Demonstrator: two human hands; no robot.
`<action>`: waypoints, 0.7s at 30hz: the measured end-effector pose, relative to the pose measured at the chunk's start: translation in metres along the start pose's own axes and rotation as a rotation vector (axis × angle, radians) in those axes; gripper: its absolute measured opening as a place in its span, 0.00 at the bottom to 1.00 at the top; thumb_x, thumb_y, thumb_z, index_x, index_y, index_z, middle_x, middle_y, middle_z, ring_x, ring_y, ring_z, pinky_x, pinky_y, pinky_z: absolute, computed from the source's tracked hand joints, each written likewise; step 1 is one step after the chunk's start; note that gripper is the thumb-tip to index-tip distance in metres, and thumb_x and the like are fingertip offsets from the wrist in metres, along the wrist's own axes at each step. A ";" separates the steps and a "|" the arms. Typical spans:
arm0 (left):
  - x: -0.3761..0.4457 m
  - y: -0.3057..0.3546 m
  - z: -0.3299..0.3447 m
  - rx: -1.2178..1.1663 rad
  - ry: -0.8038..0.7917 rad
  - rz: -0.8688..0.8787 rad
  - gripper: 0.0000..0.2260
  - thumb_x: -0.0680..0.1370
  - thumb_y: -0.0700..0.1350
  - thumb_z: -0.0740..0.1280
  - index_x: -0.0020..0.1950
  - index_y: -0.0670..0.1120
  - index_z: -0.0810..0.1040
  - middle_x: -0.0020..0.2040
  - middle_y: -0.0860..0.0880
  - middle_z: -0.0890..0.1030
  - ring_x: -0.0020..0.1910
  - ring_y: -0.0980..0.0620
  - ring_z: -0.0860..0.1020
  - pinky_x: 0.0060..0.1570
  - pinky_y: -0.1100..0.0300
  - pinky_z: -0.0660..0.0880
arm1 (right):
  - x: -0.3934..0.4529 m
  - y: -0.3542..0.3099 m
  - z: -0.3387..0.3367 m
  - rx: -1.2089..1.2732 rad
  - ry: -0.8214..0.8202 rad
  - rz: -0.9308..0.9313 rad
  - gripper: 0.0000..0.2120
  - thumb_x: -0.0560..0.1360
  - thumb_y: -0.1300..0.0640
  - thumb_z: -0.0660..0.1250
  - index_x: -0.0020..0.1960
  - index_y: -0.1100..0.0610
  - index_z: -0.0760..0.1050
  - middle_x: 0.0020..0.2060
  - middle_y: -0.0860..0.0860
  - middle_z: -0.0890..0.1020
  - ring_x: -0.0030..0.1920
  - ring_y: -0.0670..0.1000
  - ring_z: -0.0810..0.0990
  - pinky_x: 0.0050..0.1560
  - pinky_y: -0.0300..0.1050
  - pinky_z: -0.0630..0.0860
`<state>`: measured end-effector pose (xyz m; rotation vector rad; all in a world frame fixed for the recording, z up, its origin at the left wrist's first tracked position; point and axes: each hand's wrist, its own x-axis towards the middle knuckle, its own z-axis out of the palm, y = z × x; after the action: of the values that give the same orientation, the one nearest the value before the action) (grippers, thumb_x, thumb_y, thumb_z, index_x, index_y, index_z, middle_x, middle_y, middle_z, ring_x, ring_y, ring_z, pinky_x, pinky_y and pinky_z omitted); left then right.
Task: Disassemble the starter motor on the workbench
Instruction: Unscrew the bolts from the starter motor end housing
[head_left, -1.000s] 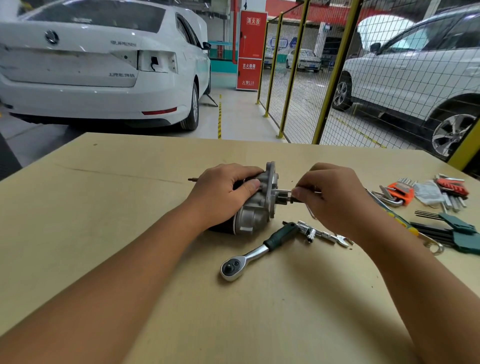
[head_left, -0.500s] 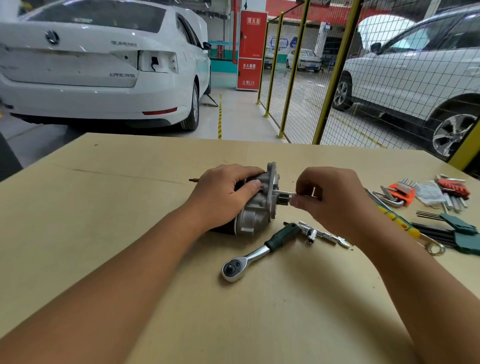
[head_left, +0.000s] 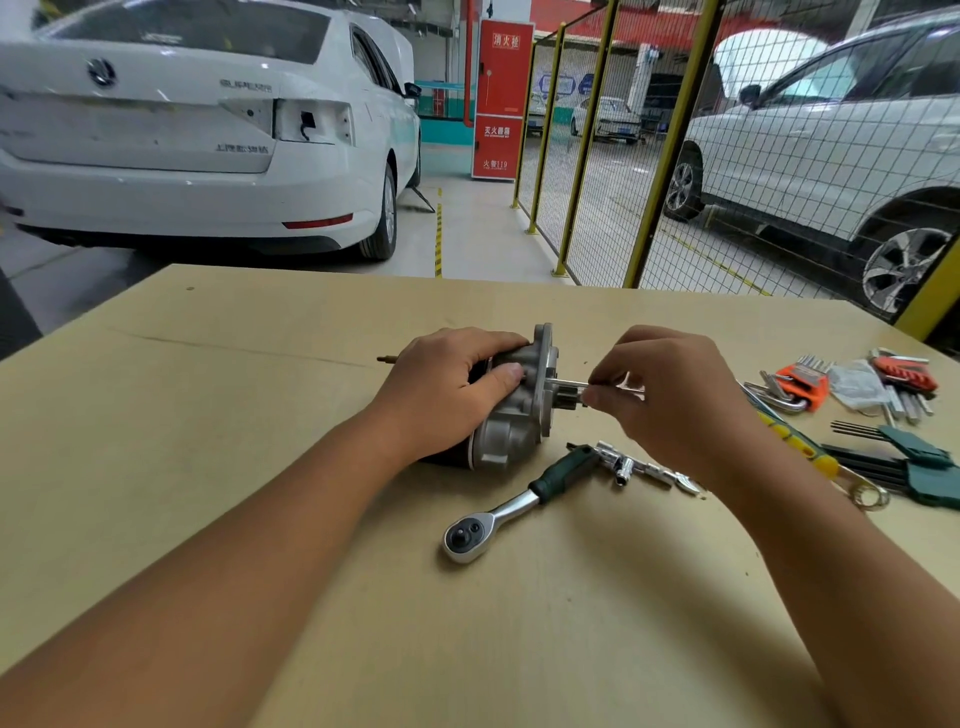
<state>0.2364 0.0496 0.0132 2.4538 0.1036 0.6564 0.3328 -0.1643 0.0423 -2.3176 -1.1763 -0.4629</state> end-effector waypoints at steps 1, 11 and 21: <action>0.000 0.000 0.000 -0.010 0.003 0.002 0.22 0.79 0.58 0.61 0.70 0.54 0.80 0.63 0.56 0.83 0.62 0.53 0.78 0.66 0.48 0.73 | 0.000 0.000 0.000 0.015 0.012 0.004 0.05 0.71 0.54 0.79 0.41 0.49 0.83 0.38 0.39 0.77 0.40 0.48 0.77 0.45 0.51 0.76; 0.000 0.001 0.001 -0.006 0.016 -0.002 0.21 0.79 0.57 0.61 0.69 0.55 0.80 0.63 0.56 0.83 0.62 0.53 0.78 0.65 0.48 0.74 | 0.001 0.005 0.001 0.099 -0.052 0.014 0.05 0.77 0.53 0.72 0.46 0.53 0.85 0.40 0.45 0.76 0.39 0.42 0.74 0.37 0.35 0.64; -0.001 0.002 0.000 0.006 0.001 -0.007 0.22 0.77 0.58 0.62 0.70 0.55 0.79 0.63 0.56 0.83 0.62 0.52 0.78 0.66 0.47 0.73 | 0.001 0.001 -0.001 0.009 -0.026 0.027 0.09 0.72 0.50 0.77 0.38 0.43 0.77 0.38 0.38 0.76 0.41 0.46 0.76 0.47 0.53 0.76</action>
<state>0.2354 0.0481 0.0138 2.4576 0.1146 0.6558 0.3343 -0.1649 0.0431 -2.3358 -1.1559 -0.4182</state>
